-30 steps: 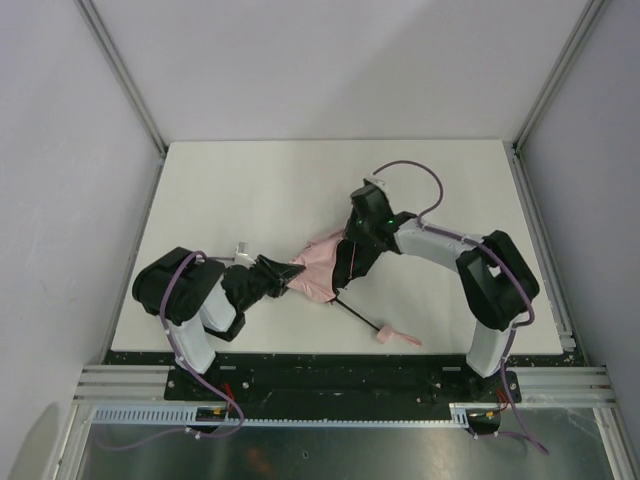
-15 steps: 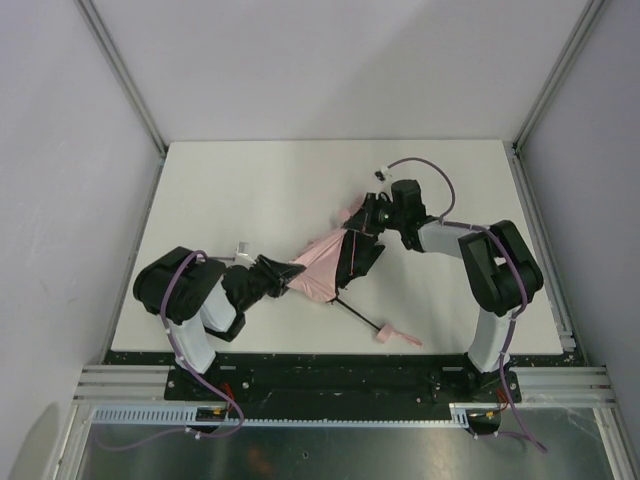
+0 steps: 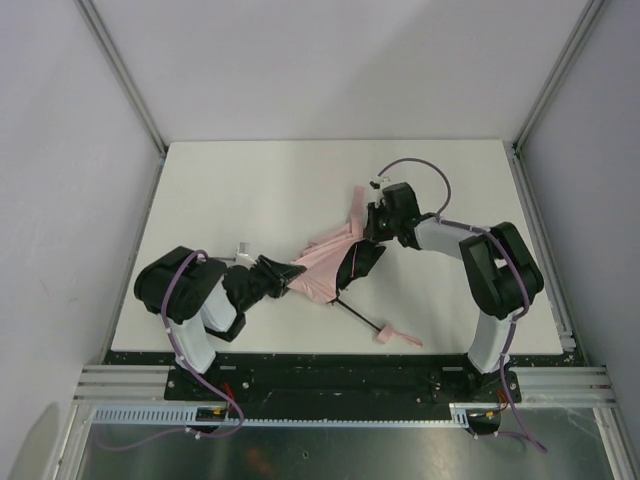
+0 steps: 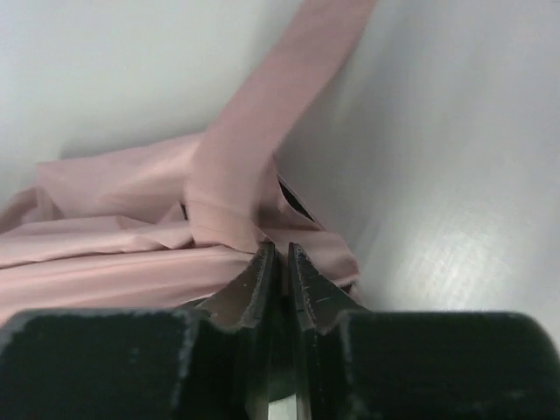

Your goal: Put away the umbrella

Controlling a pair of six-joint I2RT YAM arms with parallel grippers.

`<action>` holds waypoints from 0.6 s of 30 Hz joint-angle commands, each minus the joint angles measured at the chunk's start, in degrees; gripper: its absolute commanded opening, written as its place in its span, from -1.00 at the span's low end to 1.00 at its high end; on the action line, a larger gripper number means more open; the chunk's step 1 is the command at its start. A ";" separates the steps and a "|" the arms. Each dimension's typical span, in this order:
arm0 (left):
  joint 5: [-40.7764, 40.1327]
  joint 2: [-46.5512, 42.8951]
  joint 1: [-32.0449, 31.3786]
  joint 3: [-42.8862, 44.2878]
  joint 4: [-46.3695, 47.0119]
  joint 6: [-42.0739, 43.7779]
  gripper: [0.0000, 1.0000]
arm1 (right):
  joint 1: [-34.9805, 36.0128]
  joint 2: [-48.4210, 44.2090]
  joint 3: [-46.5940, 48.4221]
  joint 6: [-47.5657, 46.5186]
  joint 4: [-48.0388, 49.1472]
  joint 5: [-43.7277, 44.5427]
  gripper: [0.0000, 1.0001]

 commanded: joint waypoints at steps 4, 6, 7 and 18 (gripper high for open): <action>0.03 0.75 0.26 -0.96 4.74 0.19 -1.00 | 8.59 -12.91 4.13 -9.06 -17.15 33.89 -0.11; 0.38 1.03 0.58 -1.01 4.67 -0.96 -1.00 | 13.21 -16.90 2.42 -11.77 -16.97 34.98 0.02; 0.47 1.18 0.76 -1.01 4.57 -1.63 -1.00 | 16.22 -18.94 0.96 -13.70 -15.88 34.71 0.06; 1.24 -4.50 1.03 0.41 -7.24 -6.79 -1.00 | 41.40 -20.38 -9.82 -32.31 3.48 29.59 0.29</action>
